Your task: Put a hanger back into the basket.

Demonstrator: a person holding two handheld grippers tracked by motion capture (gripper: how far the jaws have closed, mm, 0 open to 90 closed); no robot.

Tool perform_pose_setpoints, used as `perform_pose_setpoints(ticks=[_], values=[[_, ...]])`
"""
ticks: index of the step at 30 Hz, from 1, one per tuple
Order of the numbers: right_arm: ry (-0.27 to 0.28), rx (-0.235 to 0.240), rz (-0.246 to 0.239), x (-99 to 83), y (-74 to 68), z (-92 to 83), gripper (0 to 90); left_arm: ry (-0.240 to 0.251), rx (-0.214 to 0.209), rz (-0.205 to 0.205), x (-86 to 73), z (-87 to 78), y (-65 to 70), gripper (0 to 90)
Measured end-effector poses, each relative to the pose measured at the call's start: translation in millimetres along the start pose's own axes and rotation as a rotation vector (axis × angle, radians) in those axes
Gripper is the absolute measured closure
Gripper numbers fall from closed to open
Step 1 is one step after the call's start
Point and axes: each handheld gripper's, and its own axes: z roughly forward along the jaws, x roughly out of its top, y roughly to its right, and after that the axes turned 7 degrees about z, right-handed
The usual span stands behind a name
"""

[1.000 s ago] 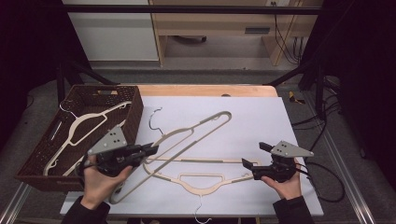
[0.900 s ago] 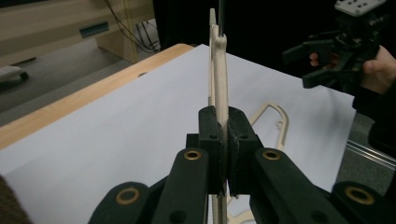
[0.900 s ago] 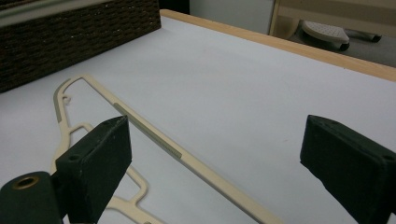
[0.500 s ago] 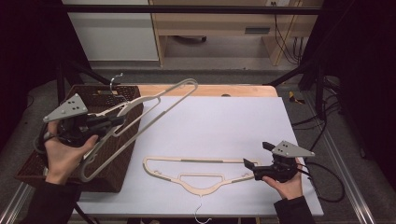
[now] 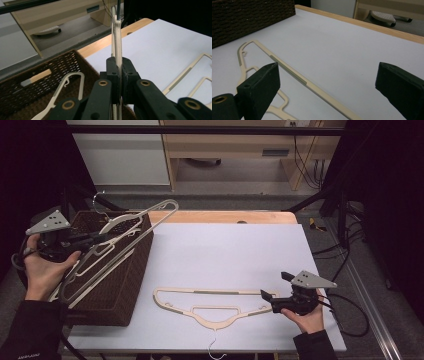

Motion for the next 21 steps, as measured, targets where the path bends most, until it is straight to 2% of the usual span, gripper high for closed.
perform_pose_setpoints(ticks=[5,9,11,14,21], values=[[0.0,-0.001,0.002,0.2,0.1,-0.7,6.0,-0.02,0.028,-0.03,-14.3,-1.3,-21.0,86.8],[0.0,-0.001,0.0,0.1,0.1,-0.3,6.0,-0.055,0.051,-0.049,-25.0,-2.4,-33.7,86.7],[-0.003,-0.003,-0.005,-0.1,0.3,0.5,6.0,-0.054,0.057,-0.066,-31.1,-4.0,-39.4,86.7],[-0.01,0.002,-0.004,-0.5,-0.5,1.6,5.9,-0.057,0.065,-0.089,-40.4,-6.5,-46.9,86.8],[-0.012,-0.004,-0.002,-0.3,-0.4,1.5,5.8,-0.066,0.076,-0.107,-56.2,-15.4,-57.3,86.7]])
